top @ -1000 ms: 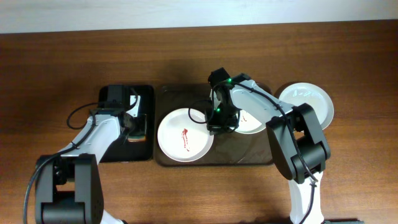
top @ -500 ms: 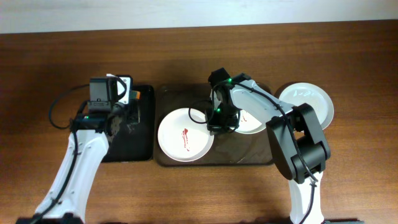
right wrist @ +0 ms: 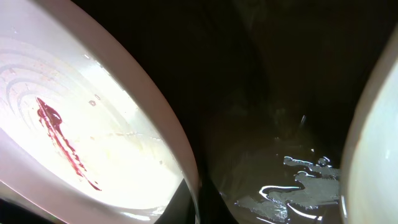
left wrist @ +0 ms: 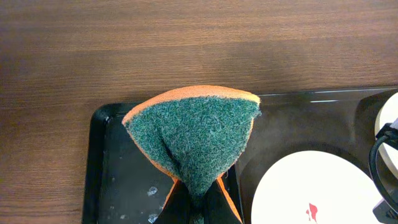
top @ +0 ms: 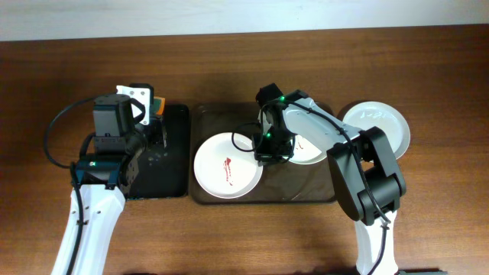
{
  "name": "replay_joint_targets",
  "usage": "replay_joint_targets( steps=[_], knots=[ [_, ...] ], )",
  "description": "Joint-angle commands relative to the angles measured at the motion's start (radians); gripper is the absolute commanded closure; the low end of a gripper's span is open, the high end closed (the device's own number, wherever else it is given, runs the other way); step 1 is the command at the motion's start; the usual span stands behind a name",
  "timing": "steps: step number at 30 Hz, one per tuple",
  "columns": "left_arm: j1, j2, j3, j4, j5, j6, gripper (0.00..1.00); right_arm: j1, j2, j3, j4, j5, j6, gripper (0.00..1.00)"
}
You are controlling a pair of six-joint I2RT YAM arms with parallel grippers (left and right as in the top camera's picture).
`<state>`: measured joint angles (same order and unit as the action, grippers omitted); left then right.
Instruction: Clean dirty plates on tray and stack at the side
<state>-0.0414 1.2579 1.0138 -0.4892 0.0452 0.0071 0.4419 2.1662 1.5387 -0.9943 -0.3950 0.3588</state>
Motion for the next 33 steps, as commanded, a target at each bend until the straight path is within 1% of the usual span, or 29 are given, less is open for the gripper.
replay_joint_targets(
  steps=[1,7,10,14,16,18,22,25,27,28,29,30,32,33],
  knots=[
    [0.008,-0.028,0.024,0.009,0.011,0.016,1.0,-0.005,0.0,-0.018,-0.008,0.04,0.006,0.96],
    [0.008,-0.028,0.024,0.008,0.011,0.016,1.0,-0.005,0.0,-0.018,-0.008,0.04,0.005,0.96],
    [0.008,-0.021,0.005,-0.016,0.011,0.015,1.0,-0.005,0.0,-0.018,-0.008,0.04,0.005,0.96],
    [0.008,0.085,-0.051,-0.089,0.011,0.014,1.0,-0.005,0.0,-0.018,-0.012,0.04,0.005,0.96],
    [0.008,0.175,-0.067,-0.116,0.011,-0.042,1.0,-0.005,0.0,-0.018,-0.015,0.04,0.005,0.96],
    [0.007,0.264,-0.067,-0.134,0.012,-0.046,1.0,-0.005,0.0,-0.018,-0.016,0.04,0.005,0.96],
    [0.007,0.277,-0.067,-0.137,0.019,-0.048,1.0,-0.005,0.0,-0.018,-0.015,0.04,0.005,0.96],
    [0.004,0.274,-0.065,-0.129,0.086,-0.047,1.0,-0.005,0.0,-0.018,-0.015,0.04,0.005,0.96],
    [-0.041,0.239,-0.028,-0.101,0.154,-0.037,1.0,-0.005,0.0,-0.018,-0.015,0.04,0.005,0.96],
    [-0.066,0.23,-0.024,-0.069,0.197,-0.06,1.0,-0.005,0.0,-0.018,-0.015,0.04,0.005,0.96],
    [-0.087,0.231,-0.024,-0.048,0.225,-0.136,1.0,-0.005,0.0,-0.018,-0.015,0.04,0.005,0.96],
    [-0.113,0.238,-0.024,-0.043,0.232,-0.209,1.0,-0.005,0.0,-0.018,-0.015,0.04,0.005,0.96],
    [-0.169,0.262,-0.025,-0.043,0.233,-0.275,1.0,-0.005,0.0,-0.018,-0.016,0.04,0.005,0.96],
    [-0.21,0.286,-0.028,-0.043,0.233,-0.341,1.0,-0.005,0.0,-0.018,-0.016,0.04,0.005,0.96]
  ],
)
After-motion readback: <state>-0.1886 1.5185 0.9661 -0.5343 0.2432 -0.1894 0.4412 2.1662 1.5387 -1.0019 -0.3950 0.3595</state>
